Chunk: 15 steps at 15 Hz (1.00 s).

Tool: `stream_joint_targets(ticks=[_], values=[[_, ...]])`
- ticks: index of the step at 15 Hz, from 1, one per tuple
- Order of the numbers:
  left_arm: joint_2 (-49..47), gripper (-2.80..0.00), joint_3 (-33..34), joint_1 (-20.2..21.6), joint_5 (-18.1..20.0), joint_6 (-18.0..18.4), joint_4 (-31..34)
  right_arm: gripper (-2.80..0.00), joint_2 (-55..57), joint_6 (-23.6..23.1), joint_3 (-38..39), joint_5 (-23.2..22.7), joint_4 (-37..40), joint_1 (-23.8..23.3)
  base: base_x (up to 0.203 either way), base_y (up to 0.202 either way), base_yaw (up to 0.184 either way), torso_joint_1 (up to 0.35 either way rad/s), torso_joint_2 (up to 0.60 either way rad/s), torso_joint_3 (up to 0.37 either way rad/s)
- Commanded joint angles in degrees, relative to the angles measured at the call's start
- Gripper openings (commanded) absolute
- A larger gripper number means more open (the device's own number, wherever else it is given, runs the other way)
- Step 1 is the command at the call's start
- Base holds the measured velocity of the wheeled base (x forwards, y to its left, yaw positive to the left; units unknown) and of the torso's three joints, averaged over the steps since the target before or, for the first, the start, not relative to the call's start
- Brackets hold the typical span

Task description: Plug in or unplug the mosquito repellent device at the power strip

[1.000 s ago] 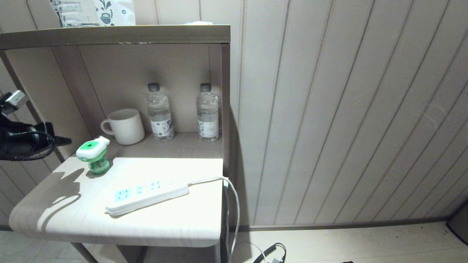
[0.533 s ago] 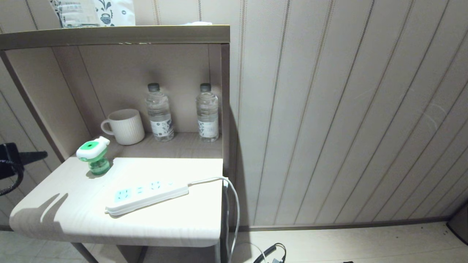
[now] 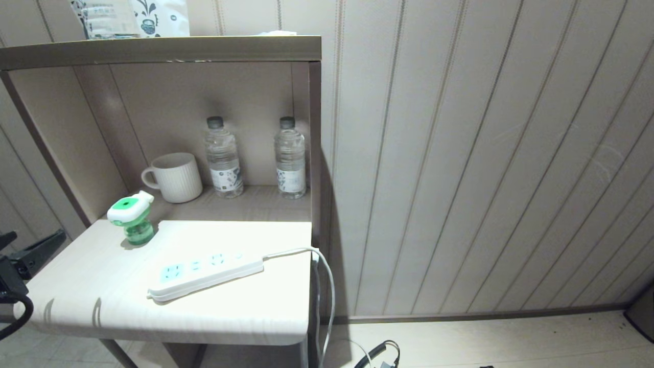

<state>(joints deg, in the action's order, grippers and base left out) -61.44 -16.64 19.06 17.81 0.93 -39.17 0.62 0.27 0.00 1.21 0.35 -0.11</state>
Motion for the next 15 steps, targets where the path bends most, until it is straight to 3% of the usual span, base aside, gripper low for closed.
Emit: stream_joint_targets(ticks=[1, 3, 6, 10, 12, 15], values=[[-5.7, 0.00, 8.3, -1.1, -0.4, 1.1, -21.6, -2.80, 0.0, 0.0, 0.0, 0.0, 0.0, 0.0, 0.000, 0.000, 0.000, 0.000, 0.00, 0.000], [-10.3, 0.00, 13.6, -2.5, -1.0, 1.5, -33.4, -2.80, 0.0, 0.0, 0.0, 0.0, 0.0, 0.0, 0.000, 0.000, 0.000, 0.000, 0.00, 0.000], [-11.2, 0.00, 16.6, -7.4, -1.8, 0.8, -40.2, -2.80, 0.0, 0.0, 0.0, 0.0, 0.0, 0.0, 0.000, 0.000, 0.000, 0.000, 0.00, 0.000], [-11.7, 0.00, 16.6, -7.5, -7.0, 0.5, -40.6, -2.80, 0.0, 0.0, 0.0, 0.0, 0.0, 0.0, 0.000, 0.000, 0.000, 0.000, 0.00, 0.000], [-12.5, 0.00, 16.6, -7.5, -11.7, 3.6, -39.4, -2.80, 0.0, 0.0, 0.0, 0.0, 0.0, 0.0, 0.000, 0.000, 0.000, 0.000, 0.00, 0.000], [-14.3, 0.00, 16.6, -7.7, -13.4, 4.3, -39.8, -2.80, 0.0, 0.0, 0.0, 0.0, 0.0, 0.0, 0.000, 0.000, 0.000, 0.000, 0.00, 0.000]])
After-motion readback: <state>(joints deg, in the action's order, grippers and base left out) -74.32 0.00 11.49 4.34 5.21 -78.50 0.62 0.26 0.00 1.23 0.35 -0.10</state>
